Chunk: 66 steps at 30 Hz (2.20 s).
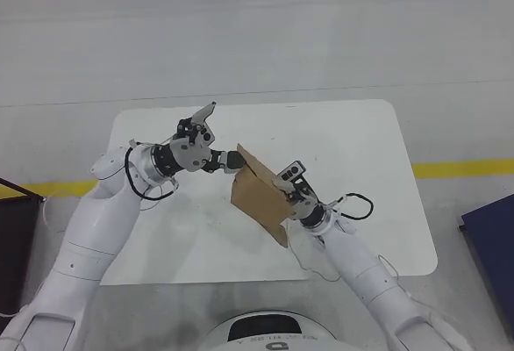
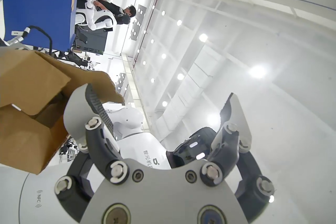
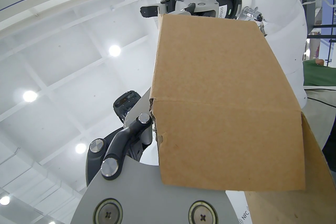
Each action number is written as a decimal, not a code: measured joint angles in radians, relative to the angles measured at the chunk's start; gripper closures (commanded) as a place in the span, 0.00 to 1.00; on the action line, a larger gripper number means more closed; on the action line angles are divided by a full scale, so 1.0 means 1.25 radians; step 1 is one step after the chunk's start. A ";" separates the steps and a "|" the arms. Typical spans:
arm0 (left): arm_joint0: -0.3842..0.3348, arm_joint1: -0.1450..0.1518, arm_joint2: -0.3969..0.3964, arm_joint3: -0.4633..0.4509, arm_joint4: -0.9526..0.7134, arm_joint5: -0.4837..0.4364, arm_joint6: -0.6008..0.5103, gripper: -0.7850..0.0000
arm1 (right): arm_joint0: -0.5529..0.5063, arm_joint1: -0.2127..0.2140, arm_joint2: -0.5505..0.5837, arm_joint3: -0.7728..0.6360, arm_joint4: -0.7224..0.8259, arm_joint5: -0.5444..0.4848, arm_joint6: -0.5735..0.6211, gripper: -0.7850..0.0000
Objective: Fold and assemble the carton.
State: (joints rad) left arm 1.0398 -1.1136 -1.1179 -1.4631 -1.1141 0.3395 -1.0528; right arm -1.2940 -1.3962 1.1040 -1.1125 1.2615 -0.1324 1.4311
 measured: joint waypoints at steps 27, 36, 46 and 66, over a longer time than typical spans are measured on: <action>-0.037 -0.004 0.056 0.062 0.111 0.090 -0.064 0.92 | -0.008 -0.001 0.020 -0.008 -0.011 0.019 0.007 1.00; -0.015 0.016 0.018 0.036 0.170 0.130 -0.089 1.00 | -0.005 -0.001 0.028 -0.004 -0.019 0.020 0.002 1.00; 0.028 0.036 -0.040 -0.009 0.177 0.149 -0.085 1.00 | 0.005 -0.003 0.028 0.007 -0.030 0.021 -0.010 1.00; 0.067 0.049 -0.078 -0.019 0.123 0.155 -0.062 0.00 | 0.021 -0.007 0.029 0.032 -0.055 -0.002 -0.041 1.00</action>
State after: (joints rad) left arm 1.1239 -1.0528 -1.2156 -1.4873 -0.9598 0.5337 -1.1306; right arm -1.2679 -1.4055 1.1407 -1.0730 1.1924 -0.1347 1.3802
